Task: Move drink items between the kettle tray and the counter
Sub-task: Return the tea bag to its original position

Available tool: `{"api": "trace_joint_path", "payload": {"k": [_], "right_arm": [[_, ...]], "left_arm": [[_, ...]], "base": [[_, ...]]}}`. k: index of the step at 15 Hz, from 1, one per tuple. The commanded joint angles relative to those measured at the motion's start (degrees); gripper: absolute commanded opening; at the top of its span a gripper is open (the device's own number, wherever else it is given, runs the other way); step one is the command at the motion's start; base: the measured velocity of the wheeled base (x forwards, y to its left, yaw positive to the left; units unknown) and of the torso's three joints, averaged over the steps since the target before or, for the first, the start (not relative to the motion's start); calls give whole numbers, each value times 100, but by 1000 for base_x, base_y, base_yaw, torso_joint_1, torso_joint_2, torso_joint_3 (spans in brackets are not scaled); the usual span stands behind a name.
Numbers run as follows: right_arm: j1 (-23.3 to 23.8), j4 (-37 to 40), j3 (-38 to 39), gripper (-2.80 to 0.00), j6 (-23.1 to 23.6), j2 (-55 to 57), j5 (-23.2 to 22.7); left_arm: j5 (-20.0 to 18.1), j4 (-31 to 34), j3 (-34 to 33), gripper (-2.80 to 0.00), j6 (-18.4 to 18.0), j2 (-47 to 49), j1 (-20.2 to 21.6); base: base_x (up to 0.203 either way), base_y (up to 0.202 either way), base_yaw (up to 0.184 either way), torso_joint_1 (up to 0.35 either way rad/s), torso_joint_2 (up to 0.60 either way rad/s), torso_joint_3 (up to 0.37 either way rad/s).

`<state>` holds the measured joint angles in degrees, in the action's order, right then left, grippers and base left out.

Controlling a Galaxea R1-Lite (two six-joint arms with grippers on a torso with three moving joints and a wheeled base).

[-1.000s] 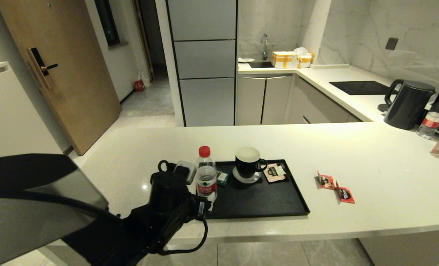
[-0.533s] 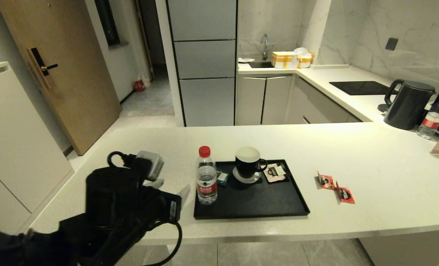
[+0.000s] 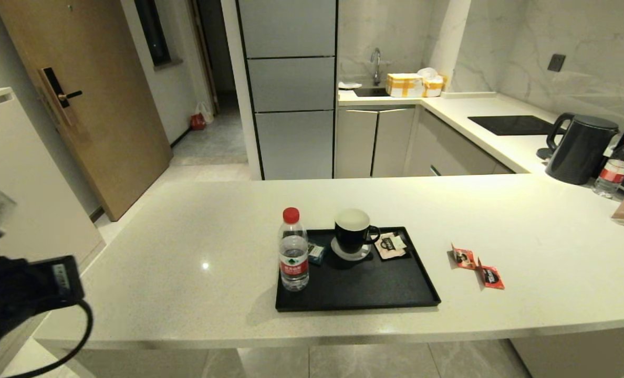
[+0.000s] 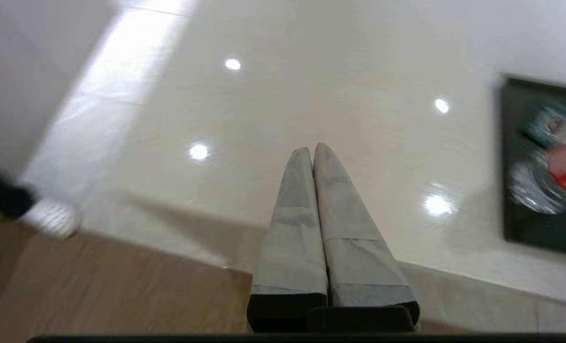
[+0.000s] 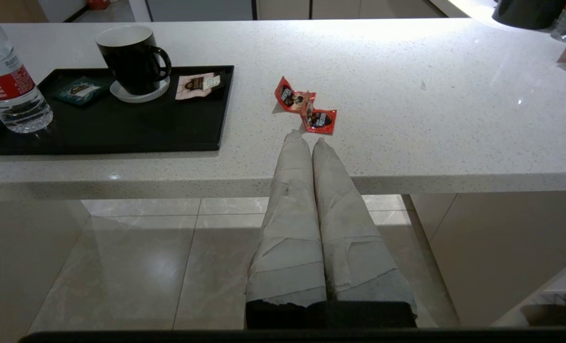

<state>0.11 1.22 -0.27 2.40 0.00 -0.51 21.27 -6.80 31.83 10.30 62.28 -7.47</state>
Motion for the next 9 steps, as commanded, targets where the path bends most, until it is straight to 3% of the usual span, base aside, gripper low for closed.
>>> {"api": "trace_joint_path", "payload": {"k": [1,5,7,9], "right_arm": [[5,-4,-5,-280,6,2,-2],[-2,1,0,-280,6,0,-2],[-2,1,-8,-280,14,8,-2],[5,1,-7,-280,6,0,-2]], "left_arm": [[-14,782,162,-280,6,-1499,330],[-483,3342,812,-280,-13,-4054,544],[-906,4037,883,-280,-91,-5111,619],[-1522,4264,730,-280,-222,-6019,663]], "base": [[0,0,0,0,0,0],[0,0,0,0,0,0],[0,0,0,0,0,0],[0,0,0,0,0,0]]}}
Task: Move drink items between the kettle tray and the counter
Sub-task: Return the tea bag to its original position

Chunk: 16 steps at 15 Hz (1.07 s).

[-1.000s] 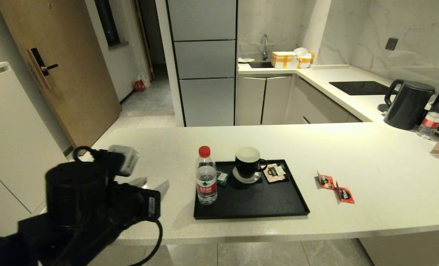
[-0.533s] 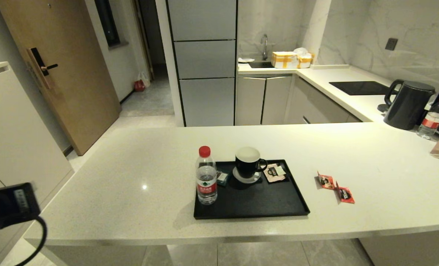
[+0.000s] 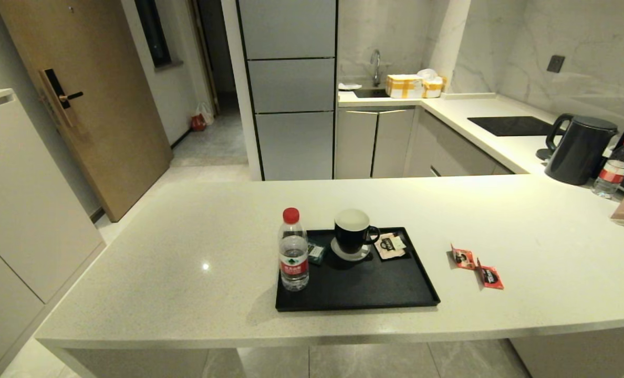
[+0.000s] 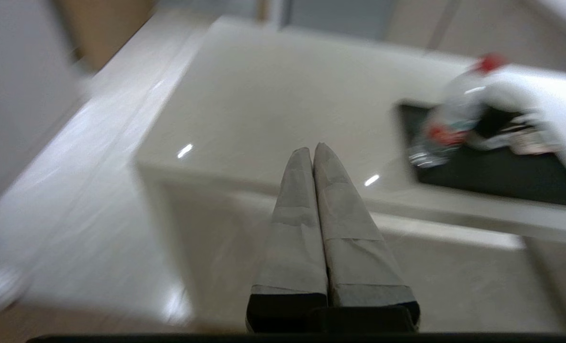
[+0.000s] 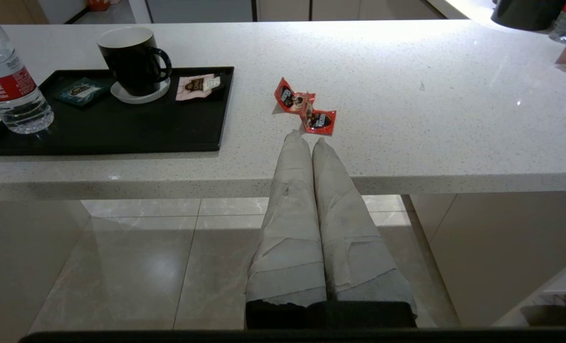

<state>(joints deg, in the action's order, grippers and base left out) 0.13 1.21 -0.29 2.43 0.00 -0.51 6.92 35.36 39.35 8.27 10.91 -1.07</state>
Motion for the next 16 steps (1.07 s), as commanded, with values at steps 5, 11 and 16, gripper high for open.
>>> {"api": "trace_joint_path", "payload": {"k": [5,11,16], "right_arm": [[-5,2,3,-280,4,9,-2],[-4,2,3,-280,4,9,-2],[-5,2,-1,-280,4,0,-2]], "left_arm": [[-727,-1809,-1968,-280,96,-1109,72],[-799,-3666,-4031,-280,-1138,-1092,74],[-780,-3703,-4023,-280,-865,-1091,74]], "base": [[0,0,0,0,0,0],[0,0,0,0,0,0],[0,0,0,0,0,0]]}}
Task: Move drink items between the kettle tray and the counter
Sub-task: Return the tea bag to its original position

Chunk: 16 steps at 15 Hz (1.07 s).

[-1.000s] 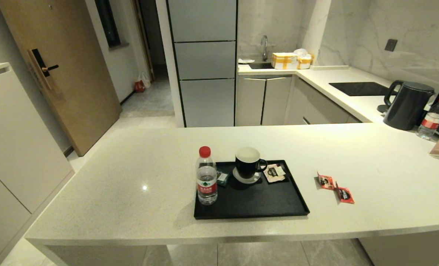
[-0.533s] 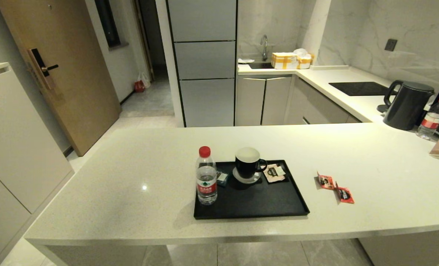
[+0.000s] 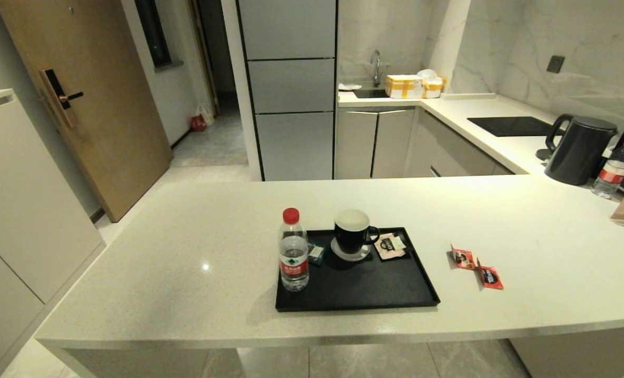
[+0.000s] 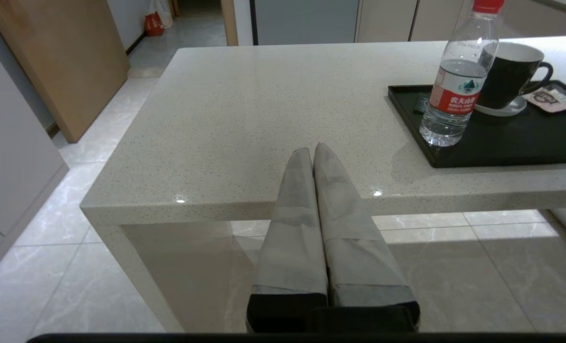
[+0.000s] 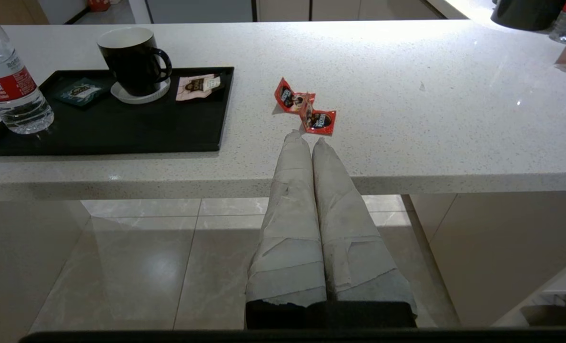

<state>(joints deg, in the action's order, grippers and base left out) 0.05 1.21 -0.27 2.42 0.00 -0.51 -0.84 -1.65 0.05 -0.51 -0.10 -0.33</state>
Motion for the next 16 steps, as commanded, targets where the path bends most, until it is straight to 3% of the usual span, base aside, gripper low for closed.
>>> {"api": "trace_joint_path", "payload": {"k": [1,5,7,16], "right_arm": [[9,2,-8,-280,5,4,-2],[4,73,-35,-280,39,9,-19],[4,-48,-4,-280,289,0,-32],[10,-182,27,-280,255,0,-25]], "left_arm": [[14,-3,-93,-280,17,10,-2],[23,-2,-93,-280,16,10,-2],[23,-4,-93,-280,23,10,-1],[23,-2,-93,-280,21,10,-2]], "base": [[0,0,0,0,0,0],[0,0,0,0,0,0],[0,0,0,0,0,0],[0,0,0,0,0,0]]}}
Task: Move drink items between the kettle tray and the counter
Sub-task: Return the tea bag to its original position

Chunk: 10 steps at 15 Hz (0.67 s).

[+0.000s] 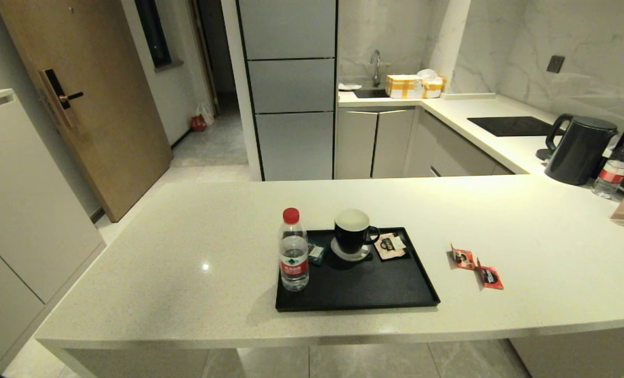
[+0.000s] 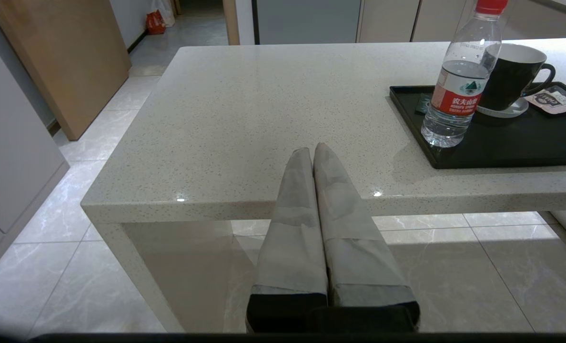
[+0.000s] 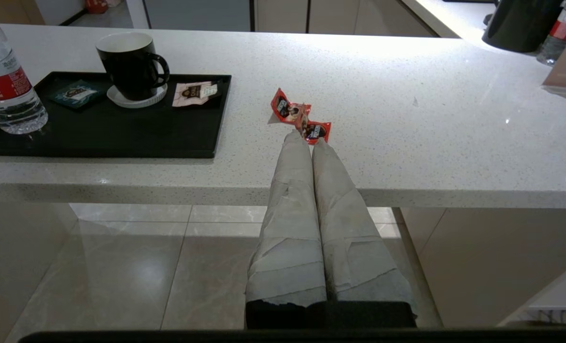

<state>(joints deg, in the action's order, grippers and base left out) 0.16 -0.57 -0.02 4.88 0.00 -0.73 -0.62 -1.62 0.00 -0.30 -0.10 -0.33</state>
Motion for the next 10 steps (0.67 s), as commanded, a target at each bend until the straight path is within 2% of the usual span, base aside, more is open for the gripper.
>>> {"api": "trace_joint_path", "payload": {"k": [1,3,6,10], "right_arm": [[-7,3,-31,-280,-23,0,-13],[-7,66,-712,-280,-97,324,-25],[-4,323,-2274,-280,-585,1994,-6],[2,1682,-3868,-280,-1049,4718,91]], "left_arm": [[1,-10,-88,-280,1,10,-2],[1,-13,-88,-280,-5,10,-2],[1,-5,-88,-280,-5,10,-2],[1,-7,-88,-280,1,10,-2]], "base": [[0,0,0,0,0,0],[0,0,0,0,0,0],[0,0,0,0,0,0],[0,0,0,0,0,0]]}}
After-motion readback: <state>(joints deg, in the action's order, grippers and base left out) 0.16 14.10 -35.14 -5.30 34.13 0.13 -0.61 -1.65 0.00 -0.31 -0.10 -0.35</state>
